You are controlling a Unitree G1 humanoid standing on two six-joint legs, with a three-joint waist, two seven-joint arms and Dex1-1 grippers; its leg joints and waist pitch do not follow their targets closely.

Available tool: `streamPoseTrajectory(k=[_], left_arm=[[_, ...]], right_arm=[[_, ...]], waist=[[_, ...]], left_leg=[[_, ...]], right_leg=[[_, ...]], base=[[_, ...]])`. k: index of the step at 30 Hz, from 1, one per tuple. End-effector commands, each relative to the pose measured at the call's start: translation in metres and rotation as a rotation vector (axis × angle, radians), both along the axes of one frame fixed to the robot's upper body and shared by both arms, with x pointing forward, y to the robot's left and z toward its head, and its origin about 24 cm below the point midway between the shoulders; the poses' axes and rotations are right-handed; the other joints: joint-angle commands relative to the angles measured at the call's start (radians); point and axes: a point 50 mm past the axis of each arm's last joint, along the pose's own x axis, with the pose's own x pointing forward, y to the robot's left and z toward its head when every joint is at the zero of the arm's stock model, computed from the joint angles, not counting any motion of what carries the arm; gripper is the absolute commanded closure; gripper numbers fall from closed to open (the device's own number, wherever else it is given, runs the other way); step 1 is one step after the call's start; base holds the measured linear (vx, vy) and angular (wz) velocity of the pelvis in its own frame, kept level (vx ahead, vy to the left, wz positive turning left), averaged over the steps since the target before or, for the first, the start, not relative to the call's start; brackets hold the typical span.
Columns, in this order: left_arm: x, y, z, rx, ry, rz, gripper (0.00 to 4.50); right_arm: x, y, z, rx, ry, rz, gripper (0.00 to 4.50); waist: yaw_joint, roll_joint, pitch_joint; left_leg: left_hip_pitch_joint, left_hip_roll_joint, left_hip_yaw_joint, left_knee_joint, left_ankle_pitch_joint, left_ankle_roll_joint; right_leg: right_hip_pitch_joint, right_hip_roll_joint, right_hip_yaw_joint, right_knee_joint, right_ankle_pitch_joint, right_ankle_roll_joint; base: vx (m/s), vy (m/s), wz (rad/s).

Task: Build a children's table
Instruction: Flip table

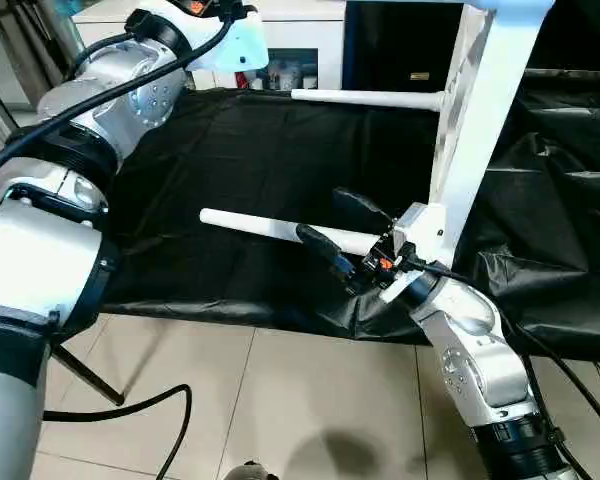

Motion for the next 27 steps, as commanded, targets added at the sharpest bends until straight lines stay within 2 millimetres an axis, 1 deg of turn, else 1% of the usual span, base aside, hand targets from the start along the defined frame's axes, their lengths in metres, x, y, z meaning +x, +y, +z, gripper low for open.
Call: streamPoseTrajectory(k=[1, 5, 6, 7, 8, 9, 10, 11, 12, 13, 14, 15, 17, 18, 19, 21, 22, 23, 24, 25, 26, 27], left_arm=[[0.003, 0.003, -0.007, 0.017, 0.104, 0.029, 2.85], [0.004, 0.003, -0.009, -0.030, 0.167, 0.023, 2.88], [0.005, 0.003, -0.010, -0.086, 0.199, 0.023, 2.89], [0.007, 0.005, -0.011, -0.164, 0.251, 0.030, 2.89], [0.007, 0.005, -0.011, -0.164, 0.251, 0.030, 2.90], [0.007, 0.005, -0.011, -0.250, 0.284, 0.025, 2.91], [0.008, 0.006, -0.011, -0.296, 0.306, 0.027, 2.91], [0.008, 0.006, -0.011, -0.316, 0.314, 0.026, 2.91], [0.009, 0.008, -0.011, -0.437, 0.354, 0.019, 2.91], [0.010, 0.009, -0.011, -0.480, 0.367, 0.019, 2.91], [0.011, 0.011, -0.012, -0.550, 0.389, 0.020, 2.91], [0.011, 0.011, -0.012, -0.574, 0.395, 0.020, 2.91], [0.012, 0.013, -0.014, -0.714, 0.439, 0.012, 2.91], [0.012, 0.015, -0.016, -0.781, 0.456, 0.014, 2.91], [0.012, 0.015, -0.016, -0.782, 0.456, 0.014, 2.91], [0.013, 0.016, -0.019, -0.837, 0.466, 0.013, 2.90], [0.013, 0.016, -0.020, -0.862, 0.471, 0.011, 2.87], [0.013, 0.016, -0.024, -0.903, 0.494, 0.008, 2.87], [0.013, 0.016, -0.025, -0.918, 0.503, 0.005, 2.86], [0.013, 0.015, -0.025, -0.940, 0.508, 0.000, 2.86], [0.013, 0.015, -0.025, -0.946, 0.508, -0.002, 2.86], [0.013, 0.015, -0.024, -0.949, 0.509, -0.003, 2.86]], right_arm=[[-0.003, 0.000, 0.002, -0.009, -0.012, 0.011, 0.76], [-0.003, 0.000, 0.002, -0.012, -0.011, 0.012, 0.76], [-0.004, 0.000, 0.002, -0.014, -0.010, 0.013, 0.76], [-0.004, -0.001, 0.002, -0.017, -0.009, 0.014, 0.76], [-0.004, -0.001, 0.002, -0.017, -0.009, 0.014, 0.76], [-0.004, -0.001, 0.001, -0.020, -0.008, 0.015, 0.76], [-0.004, -0.002, 0.001, -0.024, -0.007, 0.016, 0.76], [-0.004, -0.002, 0.001, -0.025, -0.007, 0.016, 0.76], [-0.004, -0.003, 0.001, -0.029, -0.005, 0.017, 0.76], [-0.004, -0.004, 0.001, -0.031, -0.004, 0.016, 0.76], [-0.004, -0.005, 0.000, -0.035, 0.002, 0.011, 0.76], [-0.004, -0.006, 0.000, -0.037, 0.005, 0.008, 0.76], [-0.003, -0.011, -0.007, -0.057, 0.055, -0.022, 0.76], [-0.001, -0.015, -0.016, -0.084, 0.117, -0.066, 0.76], [-0.001, -0.015, -0.017, -0.084, 0.118, -0.067, 0.76], [0.000, -0.020, -0.026, -0.104, 0.164, -0.105, 0.76], [-0.001, -0.022, -0.029, -0.108, 0.177, -0.113, 0.76], [-0.003, -0.026, -0.037, -0.104, 0.228, -0.125, 0.76], [-0.003, -0.027, -0.039, -0.101, 0.244, -0.129, 0.76], [-0.004, -0.028, -0.041, -0.097, 0.257, -0.131, 0.76], [-0.004, -0.030, -0.043, -0.094, 0.267, -0.137, 0.76], [-0.004, -0.030, -0.043, -0.093, 0.270, -0.142, 0.59]], waist=[[0.005, 0.006, -0.081], [0.007, 0.003, -0.078], [0.009, 0.004, -0.079], [0.010, 0.000, -0.078], [0.010, 0.000, -0.077], [0.013, 0.000, -0.078], [0.015, -0.002, -0.079], [0.015, -0.002, -0.079], [0.018, -0.002, -0.079], [0.020, -0.003, -0.080], [0.019, -0.004, -0.080], [0.022, -0.003, -0.080], [0.023, -0.002, -0.079], [0.024, -0.003, -0.078], [0.025, -0.003, -0.078], [0.026, -0.009, -0.081], [0.028, -0.008, -0.082], [0.028, -0.007, -0.082], [0.027, -0.007, -0.082], [0.026, -0.006, -0.082], [0.026, -0.004, -0.084], [0.026, -0.004, -0.084]], left_leg=[[0.011, 0.058, -0.021, -0.077, -0.170, 0.016], [0.011, 0.060, -0.021, -0.080, -0.187, 0.018], [0.013, 0.060, -0.021, -0.080, -0.184, 0.018], [0.012, 0.060, -0.020, -0.080, -0.184, 0.020], [0.013, 0.059, -0.019, -0.080, -0.183, 0.020], [0.013, 0.058, -0.018, -0.079, -0.178, 0.024], [0.012, 0.059, -0.018, -0.079, -0.169, 0.029], [0.011, 0.057, -0.017, -0.078, -0.164, 0.032], [0.011, 0.056, -0.015, -0.076, -0.152, 0.037], [0.012, 0.057, -0.015, -0.076, -0.148, 0.044], [0.010, 0.056, -0.014, -0.075, -0.147, 0.048], [0.010, 0.055, -0.013, -0.076, -0.146, 0.053], [0.009, 0.053, -0.011, -0.075, -0.144, 0.059], [0.010, 0.052, -0.009, -0.074, -0.132, 0.061], [0.010, 0.052, -0.009, -0.074, -0.129, 0.063], [0.009, 0.047, -0.003, -0.073, -0.115, 0.069], [0.012, 0.048, 0.002, -0.072, -0.104, 0.076], [0.013, 0.048, 0.004, -0.071, -0.105, 0.083], [0.010, 0.048, 0.005, -0.072, -0.103, 0.094], [0.008, 0.047, 0.006, -0.072, -0.108, 0.098], [0.008, 0.048, 0.006, -0.073, -0.114, 0.101], [0.008, 0.049, 0.007, -0.073, -0.122, 0.104]], right_leg=[[0.072, -0.092, 0.051, -0.061, -0.136, -0.189], [0.072, -0.094, 0.052, -0.064, -0.161, -0.189], [0.071, -0.095, 0.052, -0.064, -0.170, -0.189], [0.071, -0.095, 0.052, -0.066, -0.177, -0.191], [0.071, -0.095, 0.052, -0.065, -0.183, -0.192], [0.071, -0.097, 0.053, -0.066, -0.190, -0.193], [0.072, -0.095, 0.052, -0.065, -0.188, -0.191], [0.072, -0.096, 0.053, -0.065, -0.189, -0.190], [0.072, -0.098, 0.052, -0.067, -0.198, -0.190], [0.070, -0.095, 0.051, -0.067, -0.210, -0.187], [0.070, -0.094, 0.051, -0.068, -0.215, -0.183], [0.070, -0.096, 0.051, -0.069, -0.238, -0.179], [0.069, -0.095, 0.050, -0.074, -0.280, -0.166], [0.068, -0.094, 0.050, -0.075, -0.299, -0.158], [0.066, -0.093, 0.049, -0.077, -0.310, -0.156], [0.065, -0.091, 0.045, -0.078, -0.330, -0.144], [0.062, -0.091, 0.044, -0.078, -0.320, -0.145], [0.059, -0.091, 0.043, -0.078, -0.314, -0.150], [0.062, -0.092, 0.040, -0.075, -0.305, -0.156], [0.061, -0.092, 0.039, -0.077, -0.313, -0.156], [0.062, -0.095, 0.037, -0.078, -0.321, -0.153], [0.060, -0.094, 0.038, -0.079, -0.320, -0.149]], base=[[0.000, 0.000, 0.00], [0.000, 0.000, 0.00], [0.000, 0.000, 0.00], [0.000, 0.000, 0.00], [0.000, 0.000, 0.00], [0.000, 0.000, 0.00], [0.000, 0.000, 0.00], [0.000, 0.000, 0.00], [0.000, 0.000, 0.00], [0.000, 0.000, 0.00], [0.000, 0.000, 0.00], [0.000, 0.000, 0.00], [0.000, 0.000, 0.00], [0.000, 0.000, 0.00], [0.000, 0.000, 0.00], [0.000, 0.000, 0.00], [0.000, 0.000, 0.00], [0.000, 0.000, 0.00], [0.000, 0.000, 0.00], [0.000, 0.000, 0.00], [0.000, 0.000, 0.00], [0.000, 0.000, 0.00]])
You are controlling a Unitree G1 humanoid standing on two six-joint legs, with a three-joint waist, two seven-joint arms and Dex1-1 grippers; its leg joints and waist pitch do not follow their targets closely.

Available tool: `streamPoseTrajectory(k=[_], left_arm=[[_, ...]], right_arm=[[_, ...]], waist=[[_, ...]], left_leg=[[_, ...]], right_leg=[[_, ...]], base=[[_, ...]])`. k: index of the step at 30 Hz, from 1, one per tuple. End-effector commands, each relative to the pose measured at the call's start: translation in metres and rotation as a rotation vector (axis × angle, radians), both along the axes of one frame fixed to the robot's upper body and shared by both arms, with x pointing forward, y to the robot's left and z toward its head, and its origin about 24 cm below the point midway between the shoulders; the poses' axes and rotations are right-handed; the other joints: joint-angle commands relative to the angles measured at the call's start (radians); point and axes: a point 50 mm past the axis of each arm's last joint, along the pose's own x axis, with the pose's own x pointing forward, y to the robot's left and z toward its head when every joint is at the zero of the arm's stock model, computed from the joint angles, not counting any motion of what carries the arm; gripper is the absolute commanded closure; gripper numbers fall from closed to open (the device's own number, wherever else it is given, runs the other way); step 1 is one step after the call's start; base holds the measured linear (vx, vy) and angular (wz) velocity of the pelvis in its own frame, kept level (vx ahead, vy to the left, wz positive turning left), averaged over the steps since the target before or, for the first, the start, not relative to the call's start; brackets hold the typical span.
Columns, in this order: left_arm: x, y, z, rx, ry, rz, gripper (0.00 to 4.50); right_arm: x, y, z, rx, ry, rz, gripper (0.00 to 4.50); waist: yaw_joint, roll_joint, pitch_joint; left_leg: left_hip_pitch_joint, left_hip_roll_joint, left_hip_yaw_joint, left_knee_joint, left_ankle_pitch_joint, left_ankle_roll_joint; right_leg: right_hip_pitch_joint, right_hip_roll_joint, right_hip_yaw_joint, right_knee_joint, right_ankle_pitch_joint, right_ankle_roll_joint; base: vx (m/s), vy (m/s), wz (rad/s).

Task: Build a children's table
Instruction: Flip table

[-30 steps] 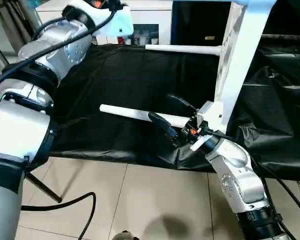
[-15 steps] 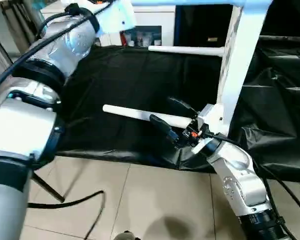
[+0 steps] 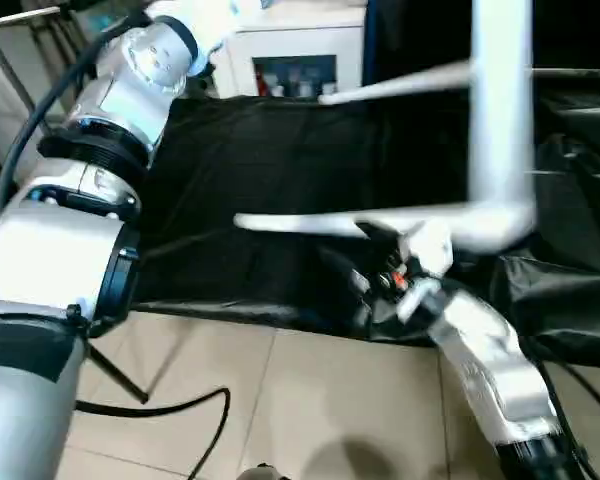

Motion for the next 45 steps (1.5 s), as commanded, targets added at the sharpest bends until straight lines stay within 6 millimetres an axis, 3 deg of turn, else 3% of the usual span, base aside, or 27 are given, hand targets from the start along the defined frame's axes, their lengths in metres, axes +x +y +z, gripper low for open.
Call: streamPoseTrajectory(k=[1, 5, 6, 8, 10, 11, 13, 16, 21, 25, 26, 27, 29, 35, 41, 45], left_arm=[[0.002, 0.008, -0.019, -0.253, 0.094, -0.006, 2.86], [0.002, 0.008, -0.018, -0.289, 0.099, -0.011, 2.86], [0.001, 0.009, -0.019, -0.310, 0.098, -0.011, 2.86], [0.001, 0.009, -0.021, -0.322, 0.099, -0.014, 2.86], [0.001, 0.009, -0.022, -0.331, 0.100, -0.017, 2.86], [0.000, 0.008, -0.024, -0.324, 0.098, -0.020, 2.86], [-0.001, 0.008, -0.026, -0.332, 0.103, -0.020, 2.86], [-0.002, 0.011, -0.029, -0.334, 0.108, -0.014, 2.86], [-0.003, 0.012, -0.030, -0.332, 0.108, -0.010, 2.86], [-0.004, 0.011, -0.031, -0.334, 0.109, -0.010, 2.86], [-0.004, 0.011, -0.031, -0.334, 0.109, -0.010, 2.86], [-0.004, 0.011, -0.031, -0.334, 0.108, -0.009, 2.86], [-0.005, 0.012, -0.031, -0.335, 0.106, -0.005, 2.86], [-0.006, 0.017, -0.031, -0.336, 0.099, 0.012, 2.87], [-0.008, 0.022, -0.033, -0.334, 0.097, 0.028, 2.87], [-0.008, 0.022, -0.034, -0.335, 0.096, 0.030, 2.89]], right_arm=[[0.003, -0.006, 0.001, 0.017, 0.004, -0.044, 0.59], [0.010, -0.023, -0.007, 0.014, 0.051, -0.204, 0.22], [0.014, -0.039, -0.011, 0.057, 0.090, -0.343, 0.11], [0.016, -0.048, -0.012, 0.103, 0.104, -0.417, 0.04], [0.018, -0.052, -0.011, 0.133, 0.106, -0.451, 0.00], [0.022, -0.056, -0.008, 0.150, 0.096, -0.471, 0.00], [0.029, -0.061, -0.001, 0.168, 0.069, -0.501, 0.00], [0.044, -0.059, 0.009, 0.216, 0.037, -0.470, 0.00], [0.066, -0.040, 0.024, 0.207, -0.025, -0.304, 0.00], [0.084, -0.037, 0.032, 0.212, -0.028, -0.312, 0.00], [0.087, -0.036, 0.034, 0.213, -0.028, -0.315, 0.18], [0.090, -0.035, 0.036, 0.223, -0.027, -0.315, 0.29], [0.092, -0.034, 0.038, 0.238, -0.028, -0.302, 0.39], [0.098, -0.033, 0.039, 0.259, -0.048, -0.301, 0.91], [0.095, -0.032, 0.044, 0.269, -0.103, -0.263, 1.42], [0.096, -0.034, 0.050, 0.269, -0.136, -0.257, 1.81]], waist=[[-0.002, -0.040, -0.072], [-0.005, -0.041, -0.075], [-0.004, -0.046, -0.077], [-0.005, -0.046, -0.078], [-0.004, -0.052, -0.082], [-0.005, -0.063, -0.081], [-0.008, -0.057, -0.079], [-0.012, -0.068, -0.078], [-0.014, -0.072, -0.079], [-0.018, -0.077, -0.081], [-0.018, -0.075, -0.081], [-0.017, -0.086, -0.081], [-0.015, -0.080, -0.081], [-0.017, -0.090, -0.079], [-0.017, -0.086, -0.080], [-0.015, -0.088, -0.080]], left_leg=[[0.008, 0.051, -0.022, -0.069, -0.133, 0.088], [0.011, 0.054, -0.020, -0.069, -0.127, 0.091], [0.010, 0.053, -0.018, -0.067, -0.118, 0.093], [0.011, 0.056, -0.017, -0.068, -0.114, 0.099], [0.011, 0.057, -0.016, -0.066, -0.089, 0.113], [0.011, 0.057, -0.013, -0.065, -0.084, 0.120], [0.007, 0.058, -0.013, -0.065, -0.078, 0.129], [0.008, 0.057, -0.008, -0.065, -0.087, 0.134], [0.009, 0.059, -0.005, -0.063, -0.068, 0.144], [0.008, 0.058, -0.003, -0.061, -0.054, 0.139], [0.010, 0.058, -0.002, -0.061, -0.049, 0.140], [0.008, 0.058, 0.000, -0.060, -0.036, 0.145], [0.010, 0.061, -0.001, -0.059, -0.027, 0.148], [0.013, 0.062, 0.002, -0.060, -0.039, 0.143], [0.013, 0.063, 0.002, -0.059, -0.027, 0.149], [0.014, 0.063, 0.003, -0.058, -0.030, 0.151]], right_leg=[[0.059, -0.075, 0.040, -0.078, -0.305, -0.160], [0.054, -0.074, 0.040, -0.076, -0.260, -0.175], [0.055, -0.076, 0.039, -0.072, -0.238, -0.180], [0.053, -0.079, 0.038, -0.072, -0.223, -0.189], [0.055, -0.079, 0.035, -0.064, -0.166, -0.201], [0.053, -0.079, 0.034, -0.064, -0.154, -0.204], [0.054, -0.083, 0.030, -0.061, -0.148, -0.217], [0.056, -0.086, 0.028, -0.061, -0.172, -0.214], [0.055, -0.085, 0.029, -0.055, -0.134, -0.224], [0.058, -0.085, 0.027, -0.049, -0.108, -0.246], [0.057, -0.084, 0.028, -0.049, -0.105, -0.248], [0.060, -0.086, 0.029, -0.045, -0.088, -0.252], [0.057, -0.086, 0.029, -0.045, -0.086, -0.256], [0.059, -0.084, 0.028, -0.041, -0.062, -0.272], [0.060, -0.083, 0.028, -0.038, -0.039, -0.275], [0.060, -0.083, 0.028, -0.038, -0.043, -0.278]], base=[[0.000, 0.000, 0.00], [0.000, 0.000, 0.00], [0.000, 0.000, 0.00], [0.000, 0.000, 0.00], [0.000, 0.000, 0.00], [0.000, 0.000, 0.00], [0.000, 0.000, 0.00], [0.000, 0.000, 0.00], [0.000, 0.000, 0.00], [0.000, 0.000, 0.00], [0.000, 0.000, 0.00], [0.000, 0.000, 0.00], [0.000, 0.000, 0.00], [0.000, 0.000, 0.00], [0.000, 0.000, 0.00], [0.000, 0.000, 0.00]])
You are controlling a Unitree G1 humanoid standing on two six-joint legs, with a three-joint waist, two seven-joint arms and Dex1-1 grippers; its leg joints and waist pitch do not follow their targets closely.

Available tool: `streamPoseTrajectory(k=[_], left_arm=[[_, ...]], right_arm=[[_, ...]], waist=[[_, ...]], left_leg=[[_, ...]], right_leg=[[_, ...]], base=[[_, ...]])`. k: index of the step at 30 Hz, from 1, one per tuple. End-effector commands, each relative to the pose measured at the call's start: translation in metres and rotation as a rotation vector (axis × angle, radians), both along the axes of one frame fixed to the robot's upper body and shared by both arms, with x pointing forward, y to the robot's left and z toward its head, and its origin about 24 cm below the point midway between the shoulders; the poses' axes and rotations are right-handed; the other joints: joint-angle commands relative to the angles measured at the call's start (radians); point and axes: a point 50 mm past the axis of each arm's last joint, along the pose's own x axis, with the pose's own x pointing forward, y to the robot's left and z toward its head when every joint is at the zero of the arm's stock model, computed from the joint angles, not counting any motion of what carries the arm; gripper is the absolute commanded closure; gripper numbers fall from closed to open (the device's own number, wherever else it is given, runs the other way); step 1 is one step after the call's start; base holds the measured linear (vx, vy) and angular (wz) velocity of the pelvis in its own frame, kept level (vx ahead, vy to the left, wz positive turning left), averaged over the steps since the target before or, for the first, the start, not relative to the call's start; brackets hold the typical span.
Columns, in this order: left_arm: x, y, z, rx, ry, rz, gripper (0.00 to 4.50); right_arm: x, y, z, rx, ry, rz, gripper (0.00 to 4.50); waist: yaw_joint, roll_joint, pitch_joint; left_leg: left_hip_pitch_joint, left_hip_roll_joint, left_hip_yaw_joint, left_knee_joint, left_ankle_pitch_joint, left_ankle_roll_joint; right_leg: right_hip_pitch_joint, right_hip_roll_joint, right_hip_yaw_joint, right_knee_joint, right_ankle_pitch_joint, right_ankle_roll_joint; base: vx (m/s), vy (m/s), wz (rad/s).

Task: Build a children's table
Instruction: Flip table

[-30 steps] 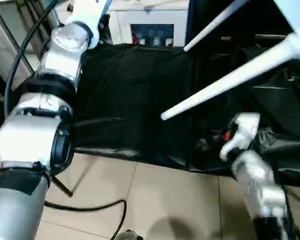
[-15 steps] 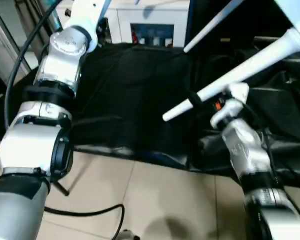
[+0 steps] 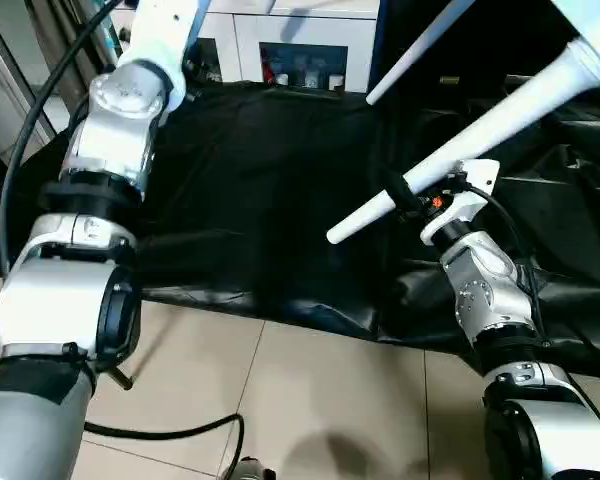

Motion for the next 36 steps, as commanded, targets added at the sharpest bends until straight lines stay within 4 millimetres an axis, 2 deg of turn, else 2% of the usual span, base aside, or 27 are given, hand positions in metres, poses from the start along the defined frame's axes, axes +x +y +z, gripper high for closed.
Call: streamPoseTrajectory(k=[1, 3, 4, 5, 6, 8, 9, 11, 13, 15, 16, 21, 23, 24, 27, 28, 31, 33, 35, 36], left_arm=[[0.000, -0.005, 0.002, -0.053, -0.006, -0.024, 2.89], [0.000, -0.004, 0.001, -0.054, -0.009, -0.023, 2.89], [-0.001, -0.003, 0.000, -0.056, -0.012, -0.021, 2.89], [-0.001, -0.003, -0.001, -0.059, -0.013, -0.022, 2.89], [-0.002, -0.002, -0.003, -0.066, -0.018, -0.027, 2.89], [-0.003, -0.004, -0.008, -0.083, -0.022, -0.054, 2.89], [-0.004, -0.005, -0.010, -0.089, -0.020, -0.063, 2.89], [-0.006, -0.006, -0.026, -0.095, 0.006, -0.077, 2.90], [-0.009, -0.005, -0.038, -0.098, 0.025, -0.070, 2.91], [-0.013, -0.005, -0.049, -0.102, 0.037, -0.070, 2.91], [-0.014, -0.005, -0.052, -0.104, 0.042, -0.072, 2.93], [-0.022, -0.005, -0.068, -0.103, 0.060, -0.068, 2.94], [-0.027, -0.004, -0.074, -0.098, 0.065, -0.060, 2.94], [-0.029, -0.003, -0.078, -0.086, 0.068, -0.053, 2.94], [-0.038, -0.002, -0.092, -0.090, 0.098, -0.038, 2.94], [-0.039, -0.002, -0.094, -0.091, 0.102, -0.035, 2.94], [-0.042, -0.005, -0.107, -0.099, 0.142, -0.043, 2.94], [-0.043, -0.007, -0.118, -0.100, 0.176, -0.040, 2.94], [-0.045, -0.007, -0.126, -0.106, 0.201, -0.031, 2.94], [-0.045, -0.007, -0.128, -0.101, 0.205, -0.028, 2.94]], right_arm=[[0.003, 0.007, 0.019, -0.014, -0.095, 0.036, 1.96], [0.003, 0.005, 0.022, -0.035, -0.112, 0.025, 2.05], [0.003, 0.004, 0.025, -0.060, -0.127, 0.017, 2.13], [0.002, 0.002, 0.026, -0.076, -0.134, 0.011, 2.13], [0.001, 0.000, 0.027, -0.105, -0.144, -0.001, 2.45], [-0.001, -0.004, 0.030, -0.148, -0.161, -0.022, 2.49], [-0.001, -0.006, 0.030, -0.160, -0.165, -0.031, 2.54], [-0.005, -0.012, 0.031, -0.209, -0.177, -0.067, 2.59], [-0.008, -0.015, 0.031, -0.227, -0.184, -0.084, 2.61], [-0.012, -0.016, 0.033, -0.236, -0.197, -0.092, 2.62], [-0.013, -0.016, 0.034, -0.234, -0.200, -0.094, 2.64], [-0.021, -0.013, 0.030, -0.222, -0.189, -0.100, 2.71], [-0.024, -0.011, 0.025, -0.220, -0.168, -0.098, 2.76], [-0.026, -0.011, 0.022, -0.220, -0.158, -0.099, 2.77], [-0.028, -0.009, 0.017, -0.224, -0.134, -0.102, 2.80], [-0.029, -0.009, 0.016, -0.226, -0.130, -0.105, 2.80], [-0.027, -0.008, 0.016, -0.248, -0.113, -0.132, 2.80], [-0.025, -0.007, 0.012, -0.275, -0.082, -0.145, 2.81], [-0.023, -0.006, 0.008, -0.286, -0.053, -0.143, 2.81], [-0.023, -0.005, 0.008, -0.289, -0.049, -0.140, 2.81]], waist=[[-0.004, -0.021, -0.093], [-0.004, -0.024, -0.093], [-0.004, -0.031, -0.093], [-0.003, -0.029, -0.094], [-0.003, -0.032, -0.093], [-0.002, -0.031, -0.093], [-0.002, -0.040, -0.092], [-0.001, -0.038, -0.092], [-0.003, -0.043, -0.092], [-0.003, -0.038, -0.090], [-0.004, -0.033, -0.090], [-0.007, -0.038, -0.085], [-0.006, -0.033, -0.085], [-0.007, -0.030, -0.084], [-0.012, -0.035, -0.084], [-0.014, -0.039, -0.082], [-0.016, -0.035, -0.078], [-0.019, -0.035, -0.077], [-0.022, -0.031, -0.075], [-0.025, -0.033, -0.074]], left_leg=[[0.030, 0.059, -0.017, -0.062, -0.042, 0.129], [0.030, 0.059, -0.017, -0.062, -0.041, 0.127], [0.030, 0.060, -0.016, -0.062, -0.034, 0.127], [0.030, 0.060, -0.017, -0.061, -0.028, 0.127], [0.029, 0.060, -0.015, -0.060, -0.022, 0.131], [0.029, 0.059, -0.015, -0.059, -0.012, 0.135], [0.027, 0.058, -0.014, -0.059, -0.002, 0.141], [0.027, 0.059, -0.014, -0.057, 0.014, 0.150], [0.026, 0.056, -0.012, -0.056, 0.009, 0.155], [0.028, 0.062, -0.014, -0.060, -0.019, 0.136], [0.032, 0.062, -0.014, -0.060, -0.030, 0.128], [0.037, 0.065, -0.013, -0.070, -0.105, 0.084], [0.040, 0.066, -0.013, -0.071, -0.118, 0.072], [0.037, 0.068, -0.015, -0.073, -0.111, 0.068], [0.034, 0.065, -0.015, -0.074, -0.114, 0.064], [0.031, 0.065, -0.015, -0.076, -0.124, 0.061], [0.038, 0.063, -0.014, -0.080, -0.177, 0.034], [0.041, 0.063, -0.015, -0.084, -0.209, 0.014], [0.041, 0.063, -0.017, -0.088, -0.236, -0.004], [0.042, 0.063, -0.018, -0.090, -0.254, -0.010]], right_leg=[[0.065, -0.068, 0.038, -0.040, -0.052, -0.278], [0.064, -0.067, 0.037, -0.040, -0.049, -0.279], [0.066, -0.067, 0.037, -0.038, -0.044, -0.280], [0.065, -0.068, 0.037, -0.036, -0.040, -0.282], [0.065, -0.069, 0.038, -0.035, -0.037, -0.282], [0.065, -0.069, 0.038, -0.035, -0.035, -0.281], [0.067, -0.069, 0.038, -0.032, -0.029, -0.281], [0.065, -0.067, 0.038, -0.031, -0.024, -0.278], [0.064, -0.065, 0.038, -0.033, -0.035, -0.274], [0.062, -0.067, 0.040, -0.037, -0.079, -0.266], [0.057, -0.063, 0.040, -0.039, -0.083, -0.263], [0.055, -0.061, 0.042, -0.046, -0.115, -0.253], [0.054, -0.061, 0.043, -0.046, -0.117, -0.248], [0.056, -0.062, 0.043, -0.044, -0.099, -0.245], [0.059, -0.061, 0.043, -0.044, -0.082, -0.242], [0.061, -0.062, 0.043, -0.046, -0.101, -0.239], [0.055, -0.060, 0.044, -0.060, -0.190, -0.211], [0.053, -0.059, 0.045, -0.064, -0.221, -0.198], [0.053, -0.059, 0.045, -0.066, -0.238, -0.187], [0.053, -0.058, 0.045, -0.068, -0.245, -0.181]], base=[[0.000, 0.000, 0.00], [0.000, 0.000, 0.00], [0.000, 0.000, 0.00], [0.000, 0.000, 0.00], [0.000, 0.000, 0.00], [0.000, 0.000, 0.00], [0.000, 0.000, 0.00], [0.000, 0.000, 0.00], [0.000, 0.000, 0.00], [0.000, 0.000, 0.00], [0.000, 0.000, 0.00], [0.000, 0.000, 0.00], [0.000, 0.000, 0.00], [0.000, 0.000, 0.00], [0.000, 0.000, 0.00], [0.000, 0.000, 0.00], [0.000, 0.000, 0.00], [0.000, 0.000, 0.00], [0.000, 0.000, 0.00], [0.000, 0.000, 0.00]])
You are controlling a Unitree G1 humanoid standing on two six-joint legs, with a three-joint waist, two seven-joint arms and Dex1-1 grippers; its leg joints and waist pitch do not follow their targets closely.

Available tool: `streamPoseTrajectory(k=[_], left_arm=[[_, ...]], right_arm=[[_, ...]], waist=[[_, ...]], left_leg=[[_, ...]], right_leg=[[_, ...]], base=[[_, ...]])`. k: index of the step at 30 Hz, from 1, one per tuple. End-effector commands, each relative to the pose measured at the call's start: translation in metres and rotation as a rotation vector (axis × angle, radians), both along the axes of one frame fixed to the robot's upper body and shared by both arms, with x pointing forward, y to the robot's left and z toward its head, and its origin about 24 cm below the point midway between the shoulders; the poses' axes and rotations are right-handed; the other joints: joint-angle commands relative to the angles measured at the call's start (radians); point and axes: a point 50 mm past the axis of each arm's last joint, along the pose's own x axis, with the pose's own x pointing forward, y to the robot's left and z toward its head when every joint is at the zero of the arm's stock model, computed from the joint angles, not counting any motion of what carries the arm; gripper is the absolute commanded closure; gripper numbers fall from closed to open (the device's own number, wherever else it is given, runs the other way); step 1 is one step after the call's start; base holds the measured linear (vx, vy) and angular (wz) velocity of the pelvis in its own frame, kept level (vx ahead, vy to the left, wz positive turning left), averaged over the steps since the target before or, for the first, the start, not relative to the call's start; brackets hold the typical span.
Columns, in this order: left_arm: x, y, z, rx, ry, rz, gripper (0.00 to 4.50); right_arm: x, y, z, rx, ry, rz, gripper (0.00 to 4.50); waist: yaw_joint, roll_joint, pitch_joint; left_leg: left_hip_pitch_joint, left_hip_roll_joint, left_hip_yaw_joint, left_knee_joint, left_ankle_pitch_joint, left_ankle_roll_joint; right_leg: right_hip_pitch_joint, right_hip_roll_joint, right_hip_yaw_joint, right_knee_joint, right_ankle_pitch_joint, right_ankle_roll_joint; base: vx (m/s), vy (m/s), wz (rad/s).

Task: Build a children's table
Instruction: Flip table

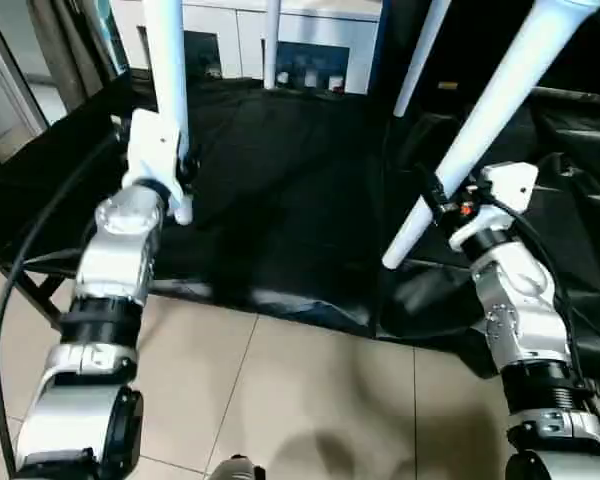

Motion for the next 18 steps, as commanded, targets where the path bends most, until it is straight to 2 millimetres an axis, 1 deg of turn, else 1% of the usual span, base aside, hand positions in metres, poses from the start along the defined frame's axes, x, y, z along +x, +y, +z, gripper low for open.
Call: streamPoseTrajectory(k=[1, 2, 3, 4, 5, 6, 7, 8, 9, 10, 11, 12, 13, 14, 15, 16, 17, 18], left_arm=[[-0.001, -0.017, -0.012, 0.090, 0.046, -0.067, 2.94], [-0.002, -0.017, -0.014, 0.087, 0.054, -0.067, 2.94], [-0.004, -0.016, -0.021, 0.061, 0.071, -0.062, 2.94], [-0.004, -0.016, -0.021, 0.061, 0.071, -0.062, 2.94], [-0.005, -0.014, -0.031, 0.035, 0.085, -0.061, 2.94], [-0.005, -0.013, -0.034, 0.033, 0.089, -0.064, 2.94], [-0.006, -0.012, -0.038, 0.026, 0.092, -0.069, 2.94], [-0.006, -0.012, -0.041, 0.012, 0.091, -0.070, 2.94], [-0.007, -0.011, -0.045, -0.010, 0.086, -0.072, 2.94], [-0.007, -0.010, -0.047, -0.023, 0.083, -0.072, 2.94], [-0.008, -0.009, -0.052, -0.029, 0.089, -0.081, 2.94], [-0.009, -0.008, -0.055, -0.030, 0.096, -0.090, 2.94], [-0.009, -0.008, -0.057, -0.030, 0.098, -0.096, 2.94], [-0.010, -0.007, -0.060, -0.034, 0.102, -0.096, 2.94], [-0.009, -0.006, -0.061, -0.026, 0.100, -0.090, 2.94], [-0.009, -0.006, -0.062, -0.028, 0.097, -0.106, 2.94], [-0.009, -0.003, -0.064, -0.021, 0.103, -0.090, 2.38], [-0.009, -0.002, -0.064, -0.032, 0.101, -0.091, 2.24]], right_arm=[[0.003, 0.012, -0.007, -0.065, 0.051, 0.033, 2.81], [0.003, 0.012, -0.008, -0.067, 0.055, 0.039, 2.81], [0.004, 0.014, -0.012, -0.059, 0.077, 0.044, 2.81], [0.004, 0.014, -0.012, -0.059, 0.077, 0.044, 2.81], [0.006, 0.015, -0.017, -0.054, 0.103, 0.036, 2.81], [0.007, 0.016, -0.019, -0.051, 0.113, 0.035, 2.81], [0.008, 0.017, -0.021, -0.043, 0.126, 0.036, 2.81], [0.008, 0.018, -0.022, -0.036, 0.135, 0.036, 2.81], [0.009, 0.020, -0.025, -0.028, 0.153, 0.037, 2.81], [0.009, 0.020, -0.027, -0.023, 0.163, 0.038, 2.81], [0.009, 0.022, -0.030, -0.013, 0.180, 0.037, 2.81], [0.009, 0.023, -0.033, -0.002, 0.194, 0.038, 2.81], [0.008, 0.024, -0.034, 0.004, 0.202, 0.040, 2.81], [0.008, 0.025, -0.037, 0.019, 0.217, 0.046, 2.81], [0.007, 0.026, -0.039, 0.028, 0.226, 0.046, 2.81], [0.006, 0.026, -0.041, 0.041, 0.232, 0.047, 2.81], [0.004, 0.027, -0.043, 0.078, 0.236, 0.052, 2.51], [0.003, 0.027, -0.044, 0.082, 0.237, 0.054, 2.33]], waist=[[-0.012, 0.008, -0.084], [-0.014, 0.009, -0.084], [-0.016, 0.010, -0.084], [-0.021, 0.010, -0.081], [-0.023, 0.010, -0.079], [-0.031, 0.002, -0.072], [-0.030, 0.005, -0.072], [-0.030, 0.007, -0.073], [-0.031, 0.002, -0.075], [-0.032, -0.010, -0.072], [-0.033, -0.006, -0.070], [-0.037, -0.015, -0.069], [-0.039, -0.019, -0.070], [-0.042, -0.028, -0.071], [-0.044, -0.022, -0.073], [-0.048, -0.024, -0.073], [-0.052, -0.042, -0.073], [-0.049, -0.035, -0.075]], left_leg=[[0.041, 0.056, -0.024, -0.095, -0.271, -0.010], [0.042, 0.056, -0.024, -0.096, -0.278, -0.013], [0.043, 0.056, -0.025, -0.097, -0.289, -0.018], [0.045, 0.056, -0.026, -0.100, -0.315, -0.025], [0.046, 0.056, -0.026, -0.102, -0.335, -0.029], [0.051, 0.052, -0.026, -0.107, -0.394, -0.040], [0.058, 0.054, -0.032, -0.111, -0.430, -0.052], [0.061, 0.055, -0.033, -0.113, -0.437, -0.056], [0.064, 0.056, -0.034, -0.117, -0.432, -0.060], [0.063, 0.055, -0.034, -0.121, -0.430, -0.059], [0.064, 0.056, -0.035, -0.123, -0.446, -0.063], [0.065, 0.054, -0.037, -0.125, -0.463, -0.064], [0.068, 0.055, -0.038, -0.127, -0.470, -0.069], [0.068, 0.057, -0.038, -0.128, -0.472, -0.069], [0.066, 0.056, -0.040, -0.129, -0.467, -0.070], [0.068, 0.057, -0.040, -0.131, -0.481, -0.074], [0.067, 0.058, -0.038, -0.131, -0.481, -0.071], [0.070, 0.058, -0.040, -0.131, -0.477, -0.072]], right_leg=[[0.046, -0.060, 0.045, -0.076, -0.248, -0.177], [0.045, -0.060, 0.045, -0.078, -0.249, -0.176], [0.044, -0.060, 0.045, -0.078, -0.243, -0.177], [0.043, -0.057, 0.044, -0.080, -0.253, -0.177], [0.042, -0.057, 0.044, -0.082, -0.269, -0.175], [0.043, -0.057, 0.042, -0.094, -0.337, -0.161], [0.047, -0.063, 0.042, -0.100, -0.392, -0.144], [0.047, -0.065, 0.042, -0.103, -0.399, -0.137], [0.049, -0.065, 0.043, -0.105, -0.384, -0.133], [0.050, -0.065, 0.043, -0.105, -0.387, -0.130], [0.049, -0.065, 0.044, -0.108, -0.405, -0.126], [0.050, -0.069, 0.044, -0.112, -0.448, -0.111], [0.048, -0.070, 0.045, -0.114, -0.465, -0.102], [0.048, -0.070, 0.046, -0.116, -0.470, -0.098], [0.048, -0.071, 0.047, -0.114, -0.461, -0.097], [0.046, -0.069, 0.047, -0.115, -0.456, -0.094], [0.046, -0.069, 0.047, -0.117, -0.459, -0.091], [0.045, -0.071, 0.048, -0.113, -0.455, -0.092]], base=[[0.000, 0.000, 0.00], [0.000, 0.000, 0.00], [0.000, 0.000, 0.00], [0.000, 0.000, 0.00], [0.000, 0.000, 0.00], [0.000, 0.000, 0.00], [0.000, 0.000, 0.00], [0.000, 0.000, 0.00], [0.000, 0.000, 0.00], [0.000, 0.000, 0.00], [0.000, 0.000, 0.00], [0.000, 0.000, 0.00], [0.000, 0.000, 0.00], [0.000, 0.000, 0.00], [0.000, 0.000, 0.00], [0.000, 0.000, 0.00], [0.000, 0.000, 0.00], [0.000, 0.000, 0.00]])
